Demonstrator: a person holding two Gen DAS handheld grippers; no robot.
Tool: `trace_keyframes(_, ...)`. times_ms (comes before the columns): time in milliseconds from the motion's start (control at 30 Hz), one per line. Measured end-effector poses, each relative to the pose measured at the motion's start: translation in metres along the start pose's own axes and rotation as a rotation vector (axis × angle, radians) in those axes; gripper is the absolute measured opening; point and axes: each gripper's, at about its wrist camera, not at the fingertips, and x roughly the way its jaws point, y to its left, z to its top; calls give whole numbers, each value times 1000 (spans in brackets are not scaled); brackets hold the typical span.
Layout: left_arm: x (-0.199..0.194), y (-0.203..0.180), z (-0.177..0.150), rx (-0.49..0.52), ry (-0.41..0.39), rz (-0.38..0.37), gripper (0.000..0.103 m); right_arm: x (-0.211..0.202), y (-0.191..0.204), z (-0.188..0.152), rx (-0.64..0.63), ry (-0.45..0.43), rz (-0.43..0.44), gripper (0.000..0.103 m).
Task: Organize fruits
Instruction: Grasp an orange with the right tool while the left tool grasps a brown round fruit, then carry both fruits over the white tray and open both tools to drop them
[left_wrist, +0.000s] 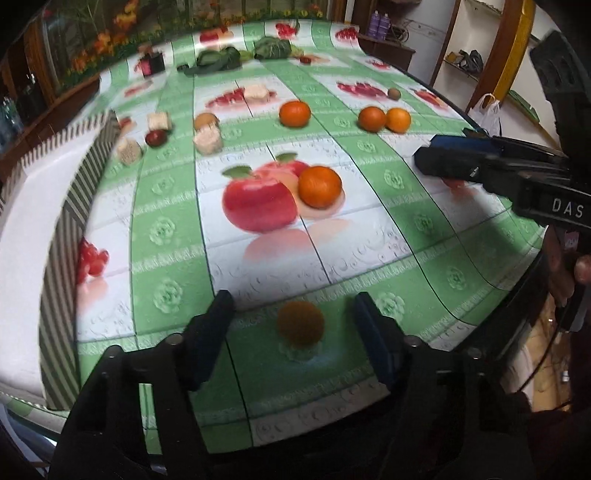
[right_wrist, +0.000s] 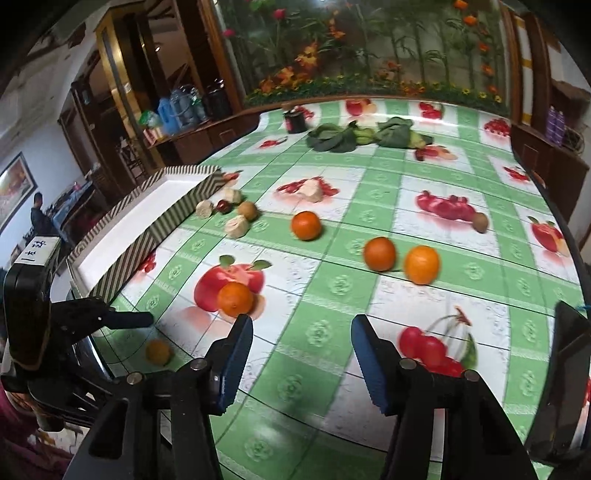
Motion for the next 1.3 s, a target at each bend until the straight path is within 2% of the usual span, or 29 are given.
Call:
trace_keyframes(67,-1,2,1,-2,-8,3,28,6,5,3,-9,6,16,53)
trace_keyframes(100,-1,4,1,-13,-5,-10,23,8,8,4,-12,7,24,52)
trace_keyframes(467,-9,16,-3,-30,-11,-34,23,50,40,21,-79,74,52,48)
trace_keyframes(567,-13,21,-3,-37,-18,-33,23,66,43,21,-96,110,44,42)
trace_keyframes(667,-18,28,-1,-50,-27,-37,23,75,45,21,-96,134,78,40)
trace_keyframes(733,-22,32,3,-55,-37,-35,23,77,50,21,-129,145,50,31)
trace_keyframes(767,-25,35,5,-57,-43,-32,23,78,53,22,-147,146,33,30)
trace_keyframes(967,-42,64,22,-105,-74,9,23,73,60,39,-150,113,66,30)
trace_keyframes(1300,-69,150,55,-231,-129,162,23,84,107,98,-192,47,182,30)
